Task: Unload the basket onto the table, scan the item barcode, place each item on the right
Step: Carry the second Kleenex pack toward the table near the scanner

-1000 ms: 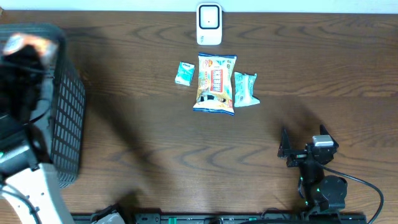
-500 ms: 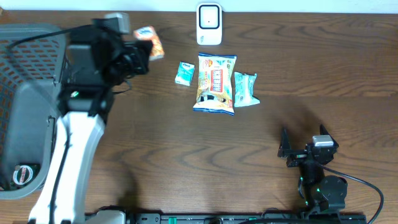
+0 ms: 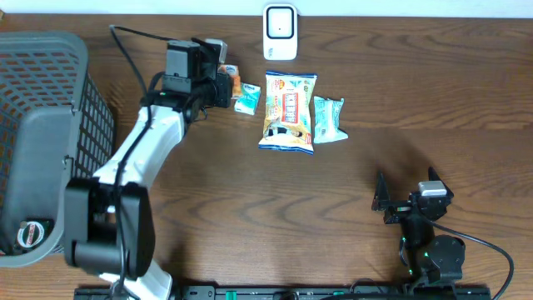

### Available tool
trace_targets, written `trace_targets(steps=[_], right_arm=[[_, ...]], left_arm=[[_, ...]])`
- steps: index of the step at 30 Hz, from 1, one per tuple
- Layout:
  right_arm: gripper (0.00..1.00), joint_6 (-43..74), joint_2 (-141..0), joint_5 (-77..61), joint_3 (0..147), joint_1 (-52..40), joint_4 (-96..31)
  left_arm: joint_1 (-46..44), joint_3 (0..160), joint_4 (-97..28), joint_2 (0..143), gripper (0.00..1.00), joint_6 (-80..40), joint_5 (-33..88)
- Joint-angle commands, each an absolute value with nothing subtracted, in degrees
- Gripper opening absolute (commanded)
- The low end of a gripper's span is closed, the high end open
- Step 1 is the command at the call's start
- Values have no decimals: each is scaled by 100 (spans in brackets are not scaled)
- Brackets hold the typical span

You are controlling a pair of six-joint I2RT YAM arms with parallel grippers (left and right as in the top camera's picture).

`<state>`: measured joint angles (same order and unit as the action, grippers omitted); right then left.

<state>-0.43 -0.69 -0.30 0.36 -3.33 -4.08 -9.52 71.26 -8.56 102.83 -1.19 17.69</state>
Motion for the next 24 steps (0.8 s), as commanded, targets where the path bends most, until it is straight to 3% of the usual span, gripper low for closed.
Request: trace_targets(steps=[1, 24], right_arm=[[99, 38, -38, -36, 30, -307, -434], [99, 38, -38, -36, 30, -309, -432]], left_arm=[[-934, 7155, -642, 10538, 7, 89, 784], [-934, 7153, -246, 11378, 8, 1203, 978]])
